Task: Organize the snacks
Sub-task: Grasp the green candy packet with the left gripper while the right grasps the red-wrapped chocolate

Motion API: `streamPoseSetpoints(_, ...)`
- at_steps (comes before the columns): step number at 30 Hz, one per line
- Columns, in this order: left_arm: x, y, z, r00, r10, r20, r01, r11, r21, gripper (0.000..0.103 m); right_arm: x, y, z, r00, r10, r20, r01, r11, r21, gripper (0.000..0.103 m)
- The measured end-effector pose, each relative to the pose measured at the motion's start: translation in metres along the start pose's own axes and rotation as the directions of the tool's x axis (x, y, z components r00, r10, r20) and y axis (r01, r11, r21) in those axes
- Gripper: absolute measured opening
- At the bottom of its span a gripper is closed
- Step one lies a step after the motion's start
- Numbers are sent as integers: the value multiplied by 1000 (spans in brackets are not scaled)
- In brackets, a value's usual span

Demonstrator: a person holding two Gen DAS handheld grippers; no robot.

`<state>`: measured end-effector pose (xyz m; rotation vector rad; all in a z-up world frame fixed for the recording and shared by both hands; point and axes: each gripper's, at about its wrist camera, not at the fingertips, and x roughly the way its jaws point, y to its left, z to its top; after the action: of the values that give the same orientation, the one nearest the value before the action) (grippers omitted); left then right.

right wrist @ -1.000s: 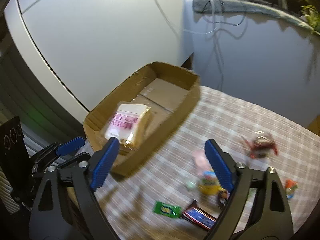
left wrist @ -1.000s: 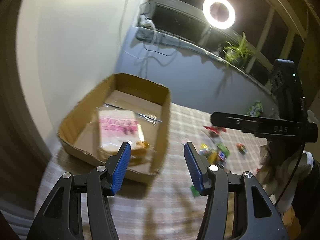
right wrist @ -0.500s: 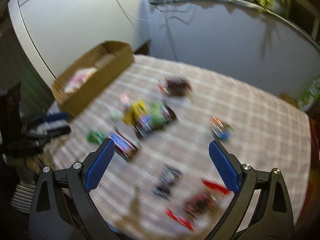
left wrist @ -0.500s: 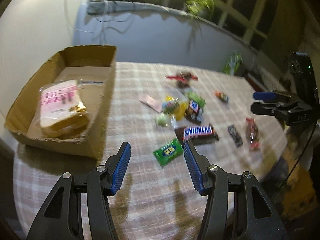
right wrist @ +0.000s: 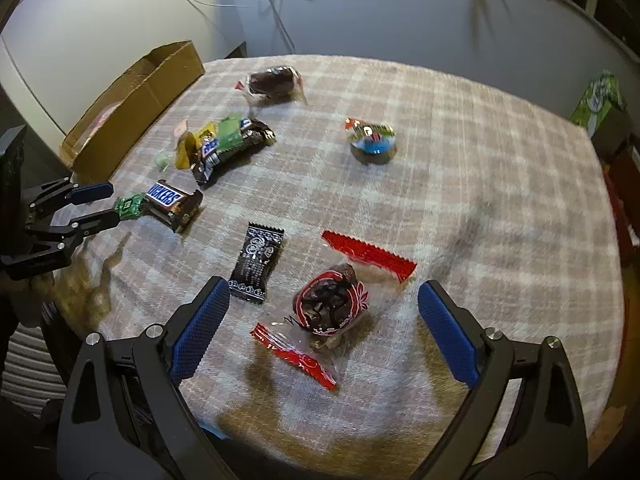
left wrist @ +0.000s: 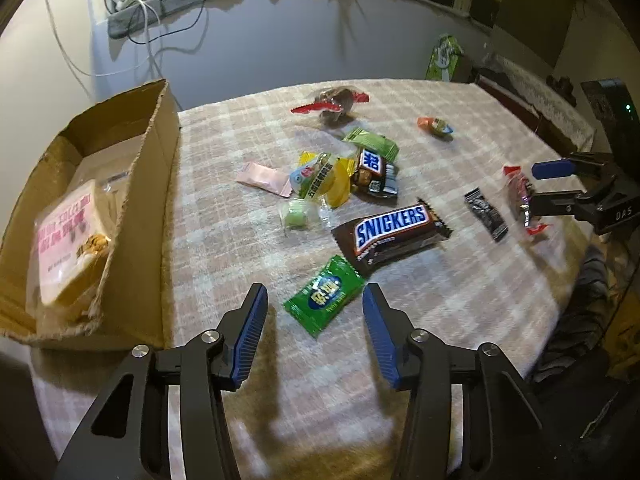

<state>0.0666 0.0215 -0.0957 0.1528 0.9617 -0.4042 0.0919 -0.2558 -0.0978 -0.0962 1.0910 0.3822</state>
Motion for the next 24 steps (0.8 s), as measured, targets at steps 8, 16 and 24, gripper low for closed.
streamPoseSetpoints(8, 13, -8, 3, 1000, -8, -19, 9, 997, 72, 37, 21, 0, -1, 999, 6, -46, -5, 1000, 19, 97)
streamPoseSetpoints(16, 14, -17, -2, 1000, 1, -13, 0, 996, 94, 23, 31, -1, 3, 998, -24, -53, 25, 1000, 7, 90)
streamPoseSetpoints(24, 12, -20, -7, 1000, 2, 8, -2, 999, 51, 15, 29, 1, 3, 995, -91, -41, 89, 995, -46, 62)
